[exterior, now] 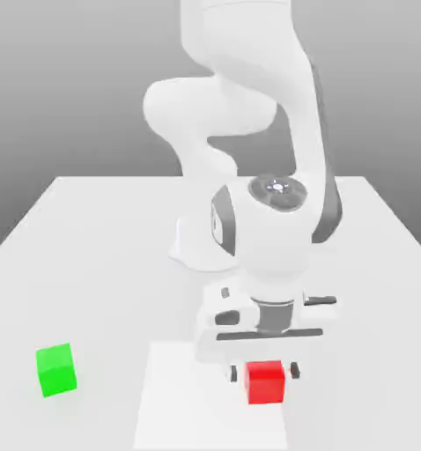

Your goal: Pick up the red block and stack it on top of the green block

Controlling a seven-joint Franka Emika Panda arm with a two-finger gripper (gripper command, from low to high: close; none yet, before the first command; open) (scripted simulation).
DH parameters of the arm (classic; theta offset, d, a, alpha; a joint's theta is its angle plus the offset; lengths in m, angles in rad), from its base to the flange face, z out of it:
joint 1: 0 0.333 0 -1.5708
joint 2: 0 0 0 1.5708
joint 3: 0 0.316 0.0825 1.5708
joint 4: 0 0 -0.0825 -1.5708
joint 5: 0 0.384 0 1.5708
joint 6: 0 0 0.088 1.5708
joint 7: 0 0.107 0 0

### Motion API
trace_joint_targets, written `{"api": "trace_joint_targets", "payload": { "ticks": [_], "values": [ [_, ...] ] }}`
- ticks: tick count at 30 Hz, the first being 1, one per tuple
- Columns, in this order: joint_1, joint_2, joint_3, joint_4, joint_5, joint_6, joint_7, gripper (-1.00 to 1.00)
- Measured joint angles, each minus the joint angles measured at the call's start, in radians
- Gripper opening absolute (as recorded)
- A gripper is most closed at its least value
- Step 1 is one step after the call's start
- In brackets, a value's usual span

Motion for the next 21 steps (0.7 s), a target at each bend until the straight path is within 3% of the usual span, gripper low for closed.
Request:
{"api": "trace_joint_targets", "payload": {
  "ticks": [4,10,21],
  "values": [
    [0.000,0.006,-0.001,0.001,-0.004,0.005,0.003,-1.00],
    [-0.018,-0.179,0.015,-0.025,0.054,-0.153,-0.046,-1.00],
    [-0.527,-0.233,-0.203,0.058,0.088,-0.290,-0.362,-1.00]
  ]
}}
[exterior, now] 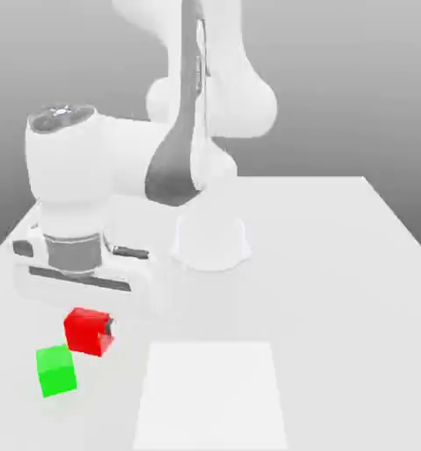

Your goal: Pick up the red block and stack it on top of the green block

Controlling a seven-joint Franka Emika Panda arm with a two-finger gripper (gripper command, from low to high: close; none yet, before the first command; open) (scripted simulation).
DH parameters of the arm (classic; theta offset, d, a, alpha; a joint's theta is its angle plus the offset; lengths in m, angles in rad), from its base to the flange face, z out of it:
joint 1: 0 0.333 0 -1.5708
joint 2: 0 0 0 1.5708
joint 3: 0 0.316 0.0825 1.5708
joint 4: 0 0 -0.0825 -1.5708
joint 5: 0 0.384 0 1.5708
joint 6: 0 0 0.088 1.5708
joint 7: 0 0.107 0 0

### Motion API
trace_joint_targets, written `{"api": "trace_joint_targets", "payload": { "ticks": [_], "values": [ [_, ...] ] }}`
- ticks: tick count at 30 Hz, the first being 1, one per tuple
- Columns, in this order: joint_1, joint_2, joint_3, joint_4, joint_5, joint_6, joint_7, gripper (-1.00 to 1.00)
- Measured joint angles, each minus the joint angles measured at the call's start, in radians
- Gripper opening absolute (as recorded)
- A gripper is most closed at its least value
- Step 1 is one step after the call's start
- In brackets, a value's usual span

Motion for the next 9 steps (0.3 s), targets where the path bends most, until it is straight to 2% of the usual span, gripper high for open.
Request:
{"api": "trace_joint_targets", "payload": {
  "ticks": [5,6,9],
  "values": [
    [-0.018,0.151,0.027,0.013,0.051,0.136,-0.056,-1.00],
    [-0.021,0.171,0.031,0.014,0.058,0.155,-0.062,1.00],
    [-0.021,0.171,0.031,0.014,0.058,0.155,-0.062,1.00]
  ]
}}
